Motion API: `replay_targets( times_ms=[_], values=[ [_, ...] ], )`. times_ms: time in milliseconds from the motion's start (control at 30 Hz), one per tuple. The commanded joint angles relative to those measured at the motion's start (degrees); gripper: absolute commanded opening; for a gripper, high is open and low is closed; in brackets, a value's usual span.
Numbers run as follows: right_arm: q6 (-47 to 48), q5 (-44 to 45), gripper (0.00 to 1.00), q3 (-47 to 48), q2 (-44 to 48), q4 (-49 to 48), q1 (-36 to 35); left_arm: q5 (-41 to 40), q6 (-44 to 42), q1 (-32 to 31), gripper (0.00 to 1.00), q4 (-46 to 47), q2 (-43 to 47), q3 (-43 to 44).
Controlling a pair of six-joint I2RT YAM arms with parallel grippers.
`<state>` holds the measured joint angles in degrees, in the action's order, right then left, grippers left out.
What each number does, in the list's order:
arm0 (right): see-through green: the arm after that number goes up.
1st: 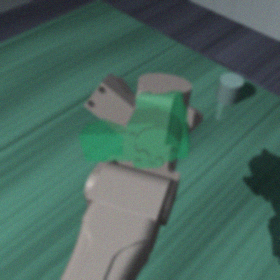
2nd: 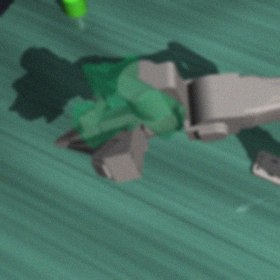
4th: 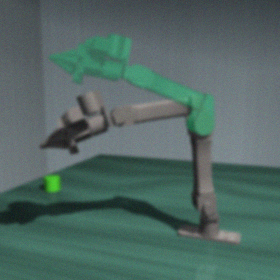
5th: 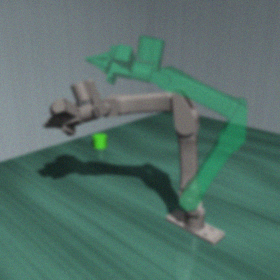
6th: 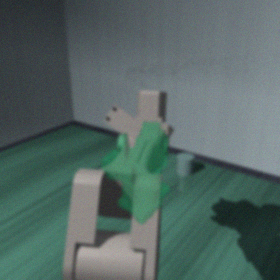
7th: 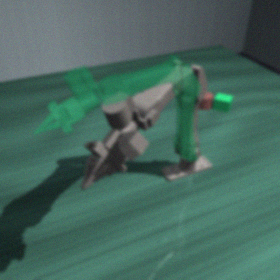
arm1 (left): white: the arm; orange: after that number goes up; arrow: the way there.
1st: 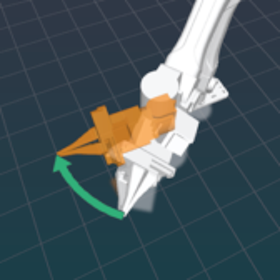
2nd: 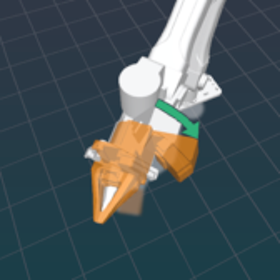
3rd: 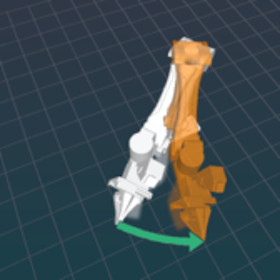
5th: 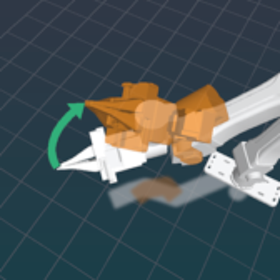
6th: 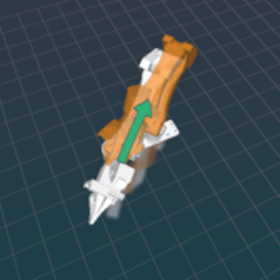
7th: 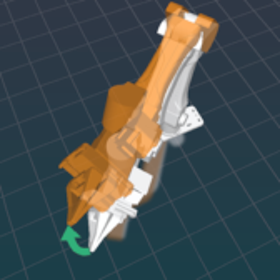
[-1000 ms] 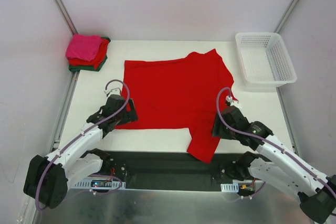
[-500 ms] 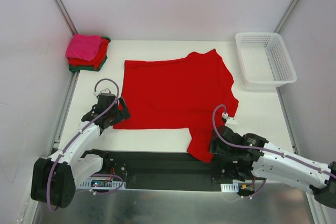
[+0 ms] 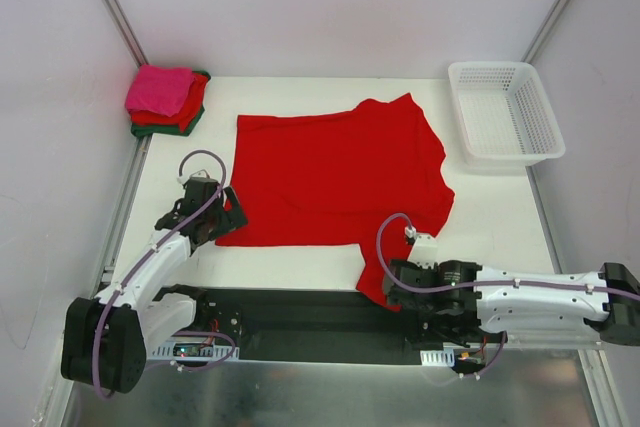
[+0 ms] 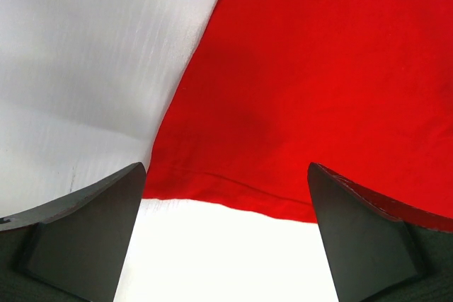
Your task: Fold and stack the t-shirts
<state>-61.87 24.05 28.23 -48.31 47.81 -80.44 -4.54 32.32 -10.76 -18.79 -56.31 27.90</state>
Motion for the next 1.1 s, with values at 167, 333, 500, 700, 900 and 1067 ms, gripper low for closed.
replay_targets(
  times_ms=[167,333,500,700,900,1067],
  values=[
    [-9.32,3.19,0.64,4.11,-2.48,5.80,-5.86,-0.04,-1.38,0.66,0.99,-1.08,-3.10,1.10],
    [-10.47,1.96,0.64,3.68,-6.08,4.14,-7.62,1.19,-0.94,0.57,0.99,-0.99,-4.94,1.63],
    [-10.55,1.26,0.63,3.68,-10.04,1.50,-8.59,0.93,-1.29,0.66,0.99,-0.99,-5.21,1.54],
    [-11.52,1.00,0.60,2.27,-11.72,-0.61,-8.76,0.93,-1.29,0.74,0.99,-1.08,-4.94,1.46],
    [-11.87,1.26,0.60,2.01,-11.19,-0.26,-8.76,1.02,-1.55,0.66,0.99,-1.08,-5.56,1.72],
    [-11.79,1.35,0.59,2.18,-11.63,0.00,-8.76,1.46,-1.55,0.66,0.77,-1.08,-5.74,1.89]
  ],
)
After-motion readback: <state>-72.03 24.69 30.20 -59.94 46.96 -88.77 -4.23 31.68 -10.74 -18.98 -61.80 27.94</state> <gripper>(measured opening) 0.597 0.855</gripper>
